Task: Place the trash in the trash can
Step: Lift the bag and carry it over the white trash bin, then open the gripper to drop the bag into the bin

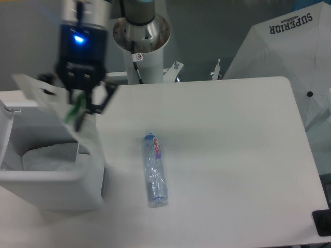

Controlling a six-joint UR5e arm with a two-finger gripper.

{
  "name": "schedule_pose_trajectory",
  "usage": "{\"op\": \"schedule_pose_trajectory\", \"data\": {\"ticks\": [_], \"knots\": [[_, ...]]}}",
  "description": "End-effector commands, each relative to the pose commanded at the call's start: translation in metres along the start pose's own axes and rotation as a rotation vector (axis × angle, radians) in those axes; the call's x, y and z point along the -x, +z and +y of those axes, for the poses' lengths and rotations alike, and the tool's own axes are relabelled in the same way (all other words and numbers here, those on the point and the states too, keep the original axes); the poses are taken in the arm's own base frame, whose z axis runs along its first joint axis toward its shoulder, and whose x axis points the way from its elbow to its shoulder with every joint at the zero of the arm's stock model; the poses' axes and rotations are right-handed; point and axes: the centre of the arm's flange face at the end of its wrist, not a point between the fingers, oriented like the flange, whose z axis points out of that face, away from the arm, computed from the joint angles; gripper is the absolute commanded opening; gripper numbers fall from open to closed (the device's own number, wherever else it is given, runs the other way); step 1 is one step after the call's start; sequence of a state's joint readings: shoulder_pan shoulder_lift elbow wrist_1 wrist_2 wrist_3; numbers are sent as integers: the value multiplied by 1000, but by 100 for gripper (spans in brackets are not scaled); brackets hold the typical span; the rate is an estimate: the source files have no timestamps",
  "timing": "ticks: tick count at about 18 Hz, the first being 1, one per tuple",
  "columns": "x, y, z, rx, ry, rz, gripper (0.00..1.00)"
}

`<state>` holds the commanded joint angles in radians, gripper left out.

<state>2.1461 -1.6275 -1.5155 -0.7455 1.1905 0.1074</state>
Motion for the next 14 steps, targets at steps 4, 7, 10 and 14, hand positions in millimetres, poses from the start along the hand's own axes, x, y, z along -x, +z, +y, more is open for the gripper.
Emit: {"op": "schedule_pose_trajectory", "data": {"ticks": [4, 7, 10, 14], "knots": [[-15, 22, 18, 49, 11, 40, 6], [-20, 35, 26, 72, 17, 68, 24], [-17, 45, 28, 86, 14, 76, 73], [-16, 45, 28, 85, 23, 74, 100]]}}
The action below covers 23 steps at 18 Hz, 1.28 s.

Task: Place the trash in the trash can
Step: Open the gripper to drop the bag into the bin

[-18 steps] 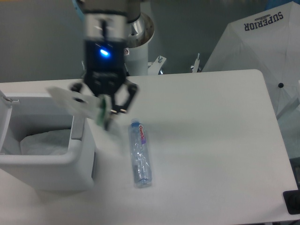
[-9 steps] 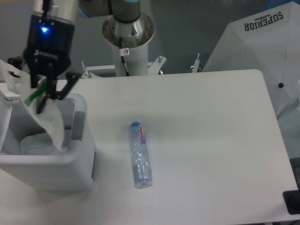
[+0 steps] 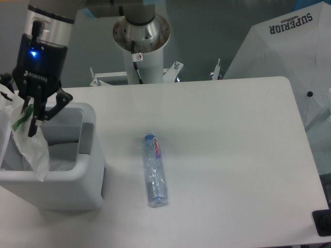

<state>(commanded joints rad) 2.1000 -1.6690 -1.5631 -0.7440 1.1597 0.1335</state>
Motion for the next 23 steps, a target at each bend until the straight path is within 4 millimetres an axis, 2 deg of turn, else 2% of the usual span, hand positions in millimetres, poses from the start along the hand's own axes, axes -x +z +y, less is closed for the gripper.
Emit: {"op": "schedule_pose_trajectory", "data": {"ticks": [4, 11, 17, 20, 23], "knots": [[13, -2, 0, -2, -14, -15, 100], [9, -18, 3, -17, -16, -21, 100], [-8, -76, -2, -103, 4, -5, 100], [3, -94, -5, -136, -16, 4, 100], [37, -100, -7, -152, -64, -14, 100]]}}
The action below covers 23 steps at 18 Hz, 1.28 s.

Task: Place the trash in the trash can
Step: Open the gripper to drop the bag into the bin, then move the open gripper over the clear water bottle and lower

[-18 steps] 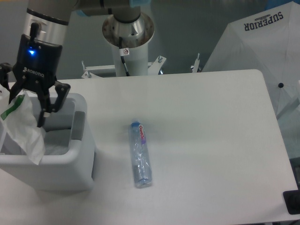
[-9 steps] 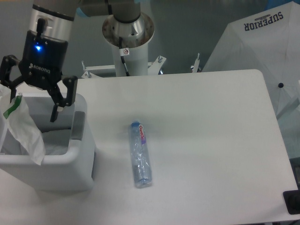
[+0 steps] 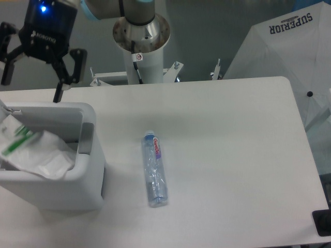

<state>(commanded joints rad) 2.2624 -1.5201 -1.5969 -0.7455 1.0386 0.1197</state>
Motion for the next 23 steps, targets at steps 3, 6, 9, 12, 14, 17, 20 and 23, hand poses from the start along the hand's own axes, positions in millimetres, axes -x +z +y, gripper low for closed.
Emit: {"op": "schedule_pose_trajectory", "data": {"ticks": [3, 6, 9, 12, 14, 17, 20, 23], "knots": [[53, 10, 2, 15, -63, -55, 100], [113, 40, 14, 63, -141, -94, 100], [162, 63, 22, 94, -200, -119, 100], [197, 85, 27, 119, -238, -132, 100], [218, 107, 34, 147, -259, -138, 100], [241, 139, 46, 218, -298, -139, 100], [261, 159, 51, 271, -311, -160, 100], [277, 179, 70, 342, -309, -194, 100]]}}
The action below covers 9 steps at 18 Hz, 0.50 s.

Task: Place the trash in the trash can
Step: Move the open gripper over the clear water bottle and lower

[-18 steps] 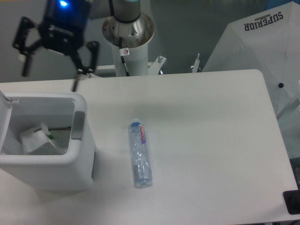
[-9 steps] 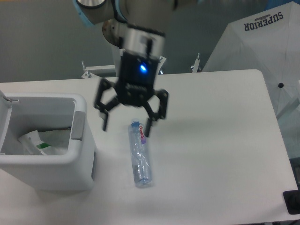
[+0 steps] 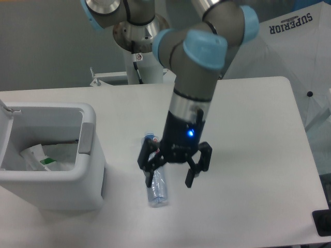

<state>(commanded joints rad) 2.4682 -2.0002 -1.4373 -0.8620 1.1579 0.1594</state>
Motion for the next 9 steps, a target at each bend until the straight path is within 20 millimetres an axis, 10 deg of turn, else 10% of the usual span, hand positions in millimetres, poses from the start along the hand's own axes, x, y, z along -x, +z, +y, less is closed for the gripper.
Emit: {"op": "schedule_pose_trajectory", "data": {"ticks": [9], "knots": [[22, 86, 25, 361, 83, -146, 100]]}}
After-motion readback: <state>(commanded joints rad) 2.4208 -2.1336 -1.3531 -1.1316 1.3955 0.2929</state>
